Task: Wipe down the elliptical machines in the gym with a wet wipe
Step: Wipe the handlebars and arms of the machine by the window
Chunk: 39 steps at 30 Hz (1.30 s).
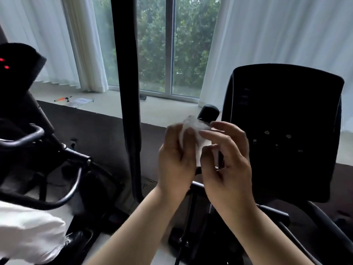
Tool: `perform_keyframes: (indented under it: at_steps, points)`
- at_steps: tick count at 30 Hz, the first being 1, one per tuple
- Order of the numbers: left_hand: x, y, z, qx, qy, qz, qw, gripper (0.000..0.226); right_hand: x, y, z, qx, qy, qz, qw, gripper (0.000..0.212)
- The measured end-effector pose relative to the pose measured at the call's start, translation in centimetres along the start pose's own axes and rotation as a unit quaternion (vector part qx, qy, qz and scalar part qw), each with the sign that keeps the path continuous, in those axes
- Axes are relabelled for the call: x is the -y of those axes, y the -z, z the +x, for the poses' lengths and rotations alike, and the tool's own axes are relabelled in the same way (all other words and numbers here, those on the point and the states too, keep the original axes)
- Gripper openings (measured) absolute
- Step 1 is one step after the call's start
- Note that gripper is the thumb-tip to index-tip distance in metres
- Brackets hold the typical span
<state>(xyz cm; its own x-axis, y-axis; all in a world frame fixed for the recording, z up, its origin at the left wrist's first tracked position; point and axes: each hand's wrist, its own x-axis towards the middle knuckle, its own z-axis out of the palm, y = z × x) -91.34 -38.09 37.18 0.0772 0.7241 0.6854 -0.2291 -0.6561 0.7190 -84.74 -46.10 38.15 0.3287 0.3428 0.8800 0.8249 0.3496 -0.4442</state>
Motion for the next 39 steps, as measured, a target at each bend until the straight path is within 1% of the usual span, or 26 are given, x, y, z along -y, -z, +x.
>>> perform_keyframes:
  at_steps: [2,3,5,7,9,11,13,15,17,19,21,23,25,27,29,30,32,34,35,37,39]
  points:
    - [-0.8,-0.6,2.2,0.003,0.005,0.023,1.0,0.007,-0.3,-0.2,-0.1,-0.018,-0.032,-0.001,0.999,0.029]
    - [-1.3,-0.9,3.1,0.025,0.014,0.003,1.0,0.008,-0.4,-0.3,-0.3,-0.019,-0.052,0.007,0.998,0.031]
    - [-1.6,-1.4,3.9,0.066,0.048,-0.068,0.994,0.019,-0.6,-0.6,-0.6,-0.015,-0.089,0.027,0.996,0.039]
    - [-1.0,-1.1,3.5,0.069,0.089,-0.119,0.987,0.028,-0.9,-0.9,-1.0,0.008,-0.149,0.073,0.986,0.047]
    - [0.6,0.1,2.6,0.071,0.142,-0.143,0.977,0.028,-1.1,-1.0,-1.4,0.049,-0.2,0.125,0.971,0.054]
    - [2.1,1.8,1.2,0.087,0.208,-0.15,0.963,0.028,-1.0,-1.1,-1.8,0.075,-0.193,0.132,0.969,0.054]
    - [2.9,3.3,0.0,0.092,0.275,-0.157,0.944,0.029,-1.0,-1.3,-2.2,0.079,-0.176,0.132,0.972,0.051]
    - [2.9,3.7,-0.4,0.086,0.308,-0.162,0.934,0.025,-1.1,-1.6,-2.4,0.073,-0.171,0.142,0.972,0.049]
    - [2.0,3.1,-0.2,0.088,0.3,-0.207,0.927,0.025,-1.0,-1.9,-2.4,0.073,-0.177,0.146,0.971,0.051]
    - [1.5,2.4,0.1,0.083,0.284,-0.245,0.923,0.03,-0.9,-1.9,-2.4,0.075,-0.181,0.151,0.969,0.052]
    - [1.7,2.2,-0.2,0.079,0.26,-0.228,0.935,0.035,-1.0,-1.8,-2.5,0.077,-0.182,0.152,0.968,0.054]
    - [2.6,2.8,-1.4,0.078,0.236,-0.18,0.952,0.034,-1.3,-1.8,-2.7,0.086,-0.186,0.155,0.966,0.056]
    - [3.6,3.9,-2.9,0.063,0.242,-0.12,0.961,0.03,-1.9,-1.9,-3.4,0.093,-0.191,0.142,0.967,0.054]
    - [4.3,5.0,-4.0,0.054,0.266,-0.08,0.959,0.024,-2.1,-2.1,-4.2,0.101,-0.201,0.135,0.965,0.055]
    - [4.4,5.4,-4.3,0.057,0.292,-0.07,0.952,0.01,-1.9,-2.2,-4.7,0.103,-0.202,0.118,0.967,0.058]
    - [4.2,5.4,-4.0,0.059,0.298,-0.073,0.95,0.007,-1.8,-2.3,-4.8,0.101,-0.202,0.111,0.968,0.058]
    - [3.4,4.7,-3.4,0.055,0.296,-0.105,0.948,0.012,-1.6,-2.4,-4.8,0.099,-0.2,0.111,0.968,0.059]
    - [2.4,4.0,-3.2,0.051,0.28,-0.142,0.948,0.023,-1.5,-2.3,-4.7,0.101,-0.204,0.121,0.966,0.059]
    - [2.1,3.8,-3.3,0.046,0.271,-0.151,0.949,0.025,-1.4,-2.3,-4.7,0.103,-0.206,0.124,0.965,0.059]
    - [2.3,3.9,-4.3,0.029,0.255,-0.136,0.957,0.023,-1.4,-2.1,-4.8,0.103,-0.208,0.123,0.965,0.058]
    - [3.4,4.7,-5.7,0.004,0.26,-0.096,0.961,0.019,-1.6,-2.0,-5.2,0.112,-0.212,0.121,0.963,0.058]
